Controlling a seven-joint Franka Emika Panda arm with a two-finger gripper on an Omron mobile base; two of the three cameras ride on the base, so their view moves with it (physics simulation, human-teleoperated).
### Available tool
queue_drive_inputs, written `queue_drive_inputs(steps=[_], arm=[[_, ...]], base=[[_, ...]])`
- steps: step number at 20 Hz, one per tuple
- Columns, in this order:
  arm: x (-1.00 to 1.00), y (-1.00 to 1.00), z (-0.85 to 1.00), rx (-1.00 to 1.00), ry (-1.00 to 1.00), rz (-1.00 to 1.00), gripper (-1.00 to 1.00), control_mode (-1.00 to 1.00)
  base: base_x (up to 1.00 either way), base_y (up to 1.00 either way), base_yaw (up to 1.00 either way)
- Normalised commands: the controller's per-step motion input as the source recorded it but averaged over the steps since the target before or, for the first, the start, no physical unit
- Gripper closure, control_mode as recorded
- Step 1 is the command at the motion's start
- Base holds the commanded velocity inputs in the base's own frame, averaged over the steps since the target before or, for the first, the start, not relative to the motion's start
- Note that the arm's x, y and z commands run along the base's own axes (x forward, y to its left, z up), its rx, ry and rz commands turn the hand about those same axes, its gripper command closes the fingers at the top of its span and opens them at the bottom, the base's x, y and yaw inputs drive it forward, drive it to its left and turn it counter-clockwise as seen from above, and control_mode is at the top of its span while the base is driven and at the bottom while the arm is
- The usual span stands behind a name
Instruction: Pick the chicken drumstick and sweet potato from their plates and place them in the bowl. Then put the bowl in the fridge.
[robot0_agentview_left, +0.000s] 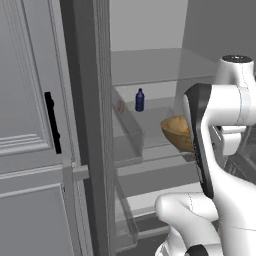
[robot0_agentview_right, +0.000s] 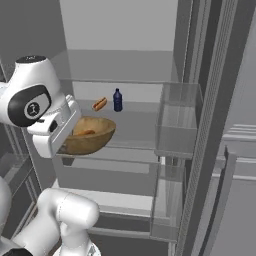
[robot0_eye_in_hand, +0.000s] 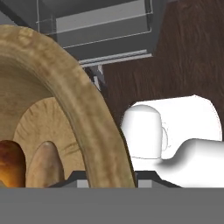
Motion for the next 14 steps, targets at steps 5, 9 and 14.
queue_drive_inputs(steps=[5, 9, 14], arm=[[0.00, 0.00, 0.00, 0.00, 0.00, 0.00, 1.00, 1.00], [0.00, 0.00, 0.00, 0.00, 0.00, 0.00, 1.00, 1.00], [-0.37, 0.00, 0.16, 0.00, -0.40, 0.00, 1.00, -1.00]], base=[[0.70, 0.00, 0.00], [0.11, 0.00, 0.00], [0.00, 0.00, 0.00]])
